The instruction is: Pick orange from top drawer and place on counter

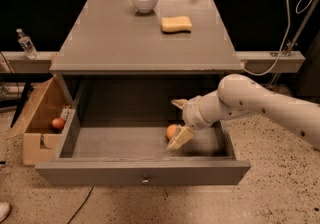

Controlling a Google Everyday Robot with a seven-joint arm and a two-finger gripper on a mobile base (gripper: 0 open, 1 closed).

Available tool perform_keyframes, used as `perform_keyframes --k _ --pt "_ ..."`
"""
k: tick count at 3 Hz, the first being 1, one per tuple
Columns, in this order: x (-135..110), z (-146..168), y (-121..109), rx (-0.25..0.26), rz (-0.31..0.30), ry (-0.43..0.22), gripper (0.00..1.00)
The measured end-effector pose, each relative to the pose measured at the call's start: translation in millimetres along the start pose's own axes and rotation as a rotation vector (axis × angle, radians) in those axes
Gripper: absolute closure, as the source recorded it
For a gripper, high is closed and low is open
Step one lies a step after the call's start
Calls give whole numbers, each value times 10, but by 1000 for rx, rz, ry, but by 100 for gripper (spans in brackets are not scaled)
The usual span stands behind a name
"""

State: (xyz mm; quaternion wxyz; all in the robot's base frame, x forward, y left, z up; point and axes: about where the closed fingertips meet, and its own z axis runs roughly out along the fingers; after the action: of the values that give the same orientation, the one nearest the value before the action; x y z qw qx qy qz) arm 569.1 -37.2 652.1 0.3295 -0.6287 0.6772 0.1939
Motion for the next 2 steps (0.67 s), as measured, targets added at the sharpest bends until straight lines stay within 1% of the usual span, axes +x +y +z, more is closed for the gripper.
perform_keyframes --k 2 --pt "153 172 68 -38 -5 13 0"
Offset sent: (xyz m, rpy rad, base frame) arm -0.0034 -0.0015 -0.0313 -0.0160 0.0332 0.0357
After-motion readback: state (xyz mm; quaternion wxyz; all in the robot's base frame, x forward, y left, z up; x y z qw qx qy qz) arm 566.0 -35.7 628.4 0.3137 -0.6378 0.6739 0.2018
